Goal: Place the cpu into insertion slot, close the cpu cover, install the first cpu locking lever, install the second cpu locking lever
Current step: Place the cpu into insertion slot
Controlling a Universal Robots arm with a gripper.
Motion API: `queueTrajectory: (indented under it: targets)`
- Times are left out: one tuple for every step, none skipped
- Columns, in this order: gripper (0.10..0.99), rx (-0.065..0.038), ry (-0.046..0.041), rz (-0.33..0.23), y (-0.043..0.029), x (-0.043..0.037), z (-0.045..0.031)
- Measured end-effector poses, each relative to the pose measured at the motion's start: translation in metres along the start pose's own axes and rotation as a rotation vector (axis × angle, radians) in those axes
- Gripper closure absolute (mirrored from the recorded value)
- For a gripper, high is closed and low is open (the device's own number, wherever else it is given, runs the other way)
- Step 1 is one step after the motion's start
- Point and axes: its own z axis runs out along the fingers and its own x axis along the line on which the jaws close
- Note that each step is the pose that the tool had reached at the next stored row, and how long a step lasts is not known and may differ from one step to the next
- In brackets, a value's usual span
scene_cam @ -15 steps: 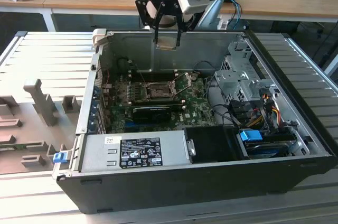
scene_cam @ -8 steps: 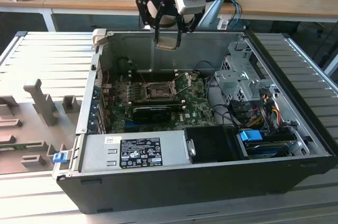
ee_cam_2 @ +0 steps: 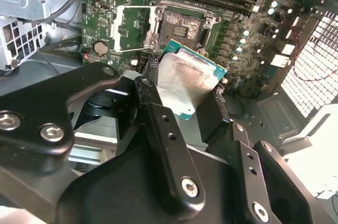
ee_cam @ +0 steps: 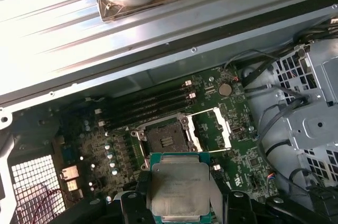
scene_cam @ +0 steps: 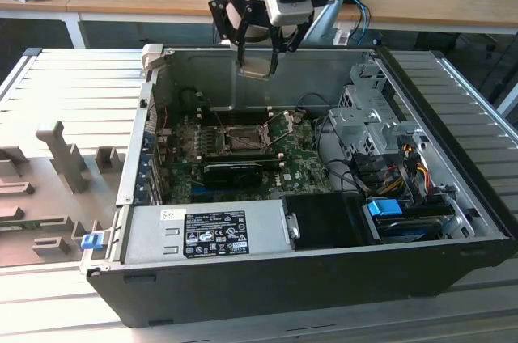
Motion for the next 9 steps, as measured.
queueTrajectory:
  targets:
    - [0.553,0.000,-0.0001,0.001,0.0000,0.0000,0.0004]
    - [0.553,0.000,-0.0002,0.002,-0.0001,0.0000,0.0006]
    - [0.553,0.000,-0.0003,0.002,-0.0001,0.0000,0.0009]
    - [0.553,0.000,-0.0003,0.003,-0.0001,0.0000,0.0011]
    - [0.553,0.000,-0.0004,0.004,-0.0001,0.0000,0.0012]
    - [0.553,0.000,-0.0004,0.004,0.0000,0.0000,0.0015]
    - [0.553,0.000,-0.0005,0.005,0.0000,0.0000,0.0018]
    - [0.553,0.000,-0.0006,0.006,0.0000,0.0000,0.0020]
    - [0.553,0.000,-0.0007,0.007,0.0000,0.0000,0.0021]
